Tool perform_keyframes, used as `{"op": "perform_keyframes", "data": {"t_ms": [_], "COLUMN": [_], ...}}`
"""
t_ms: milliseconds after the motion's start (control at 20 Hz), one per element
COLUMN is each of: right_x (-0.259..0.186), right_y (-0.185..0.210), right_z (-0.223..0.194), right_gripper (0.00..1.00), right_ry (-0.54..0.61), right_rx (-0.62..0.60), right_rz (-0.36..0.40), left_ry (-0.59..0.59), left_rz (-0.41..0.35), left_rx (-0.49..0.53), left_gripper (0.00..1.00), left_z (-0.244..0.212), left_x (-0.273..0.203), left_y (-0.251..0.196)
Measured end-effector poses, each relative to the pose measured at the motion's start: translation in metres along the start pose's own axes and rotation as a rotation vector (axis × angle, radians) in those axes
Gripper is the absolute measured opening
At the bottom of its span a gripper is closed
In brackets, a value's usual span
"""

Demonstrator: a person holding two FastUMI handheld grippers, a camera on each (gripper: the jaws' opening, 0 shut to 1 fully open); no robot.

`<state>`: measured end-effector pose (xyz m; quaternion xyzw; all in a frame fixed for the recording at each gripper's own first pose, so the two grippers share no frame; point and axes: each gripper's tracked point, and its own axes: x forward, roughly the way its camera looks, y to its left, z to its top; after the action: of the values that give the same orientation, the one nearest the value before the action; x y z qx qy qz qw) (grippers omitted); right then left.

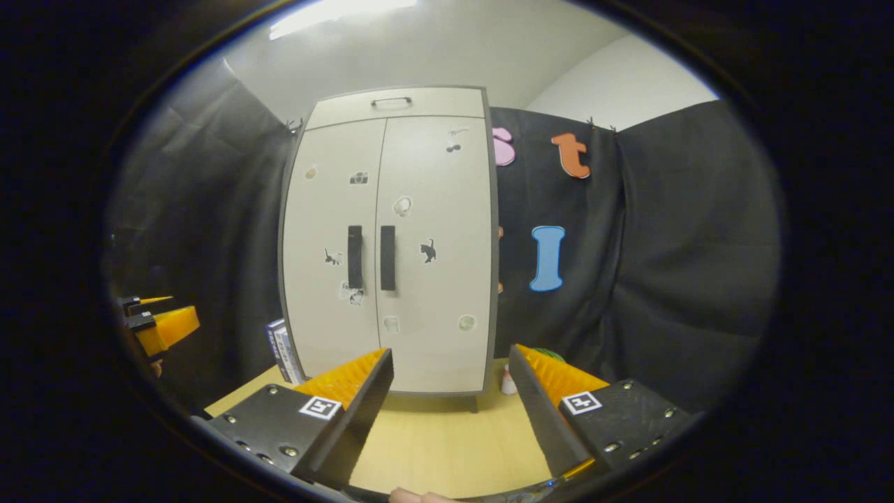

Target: Open the right door of the double-door shoe cabinet with the right hand, and open the left door with the left hand.

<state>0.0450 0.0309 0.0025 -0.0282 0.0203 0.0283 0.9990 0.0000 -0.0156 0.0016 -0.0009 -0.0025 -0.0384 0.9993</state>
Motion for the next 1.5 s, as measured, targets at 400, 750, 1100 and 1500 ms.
{"op": "perform_keyframes", "data": {"t_ms": [400, 750, 1100, 1500], "right_x": [0.114, 0.221, 0.281, 0.308], "right_y": [0.041, 0.088, 0.117, 0.133], "right_z": [0.038, 0.065, 0.058, 0.062], "right_gripper": [0.95, 0.95, 0.99, 0.55], "right_ry": [-0.039, -0.087, -0.057, -0.022], "right_rx": [0.019, 0.007, -0.015, 0.042], "right_rz": [0.073, 0.105, 0.104, 0.115], "left_ry": [0.021, 0.017, 0.002, 0.003], "left_rz": [-0.039, -0.055, -0.041, -0.074], "left_rx": [-0.021, -0.048, -0.059, -0.028], "left_gripper": [1.0, 1.0, 1.0, 1.0], "left_z": [-0.025, -0.039, -0.036, -0.031], "left_x": [0.008, 0.012, 0.023, 0.036], "left_y": [0.001, 0.022, 0.044, 0.032]}}
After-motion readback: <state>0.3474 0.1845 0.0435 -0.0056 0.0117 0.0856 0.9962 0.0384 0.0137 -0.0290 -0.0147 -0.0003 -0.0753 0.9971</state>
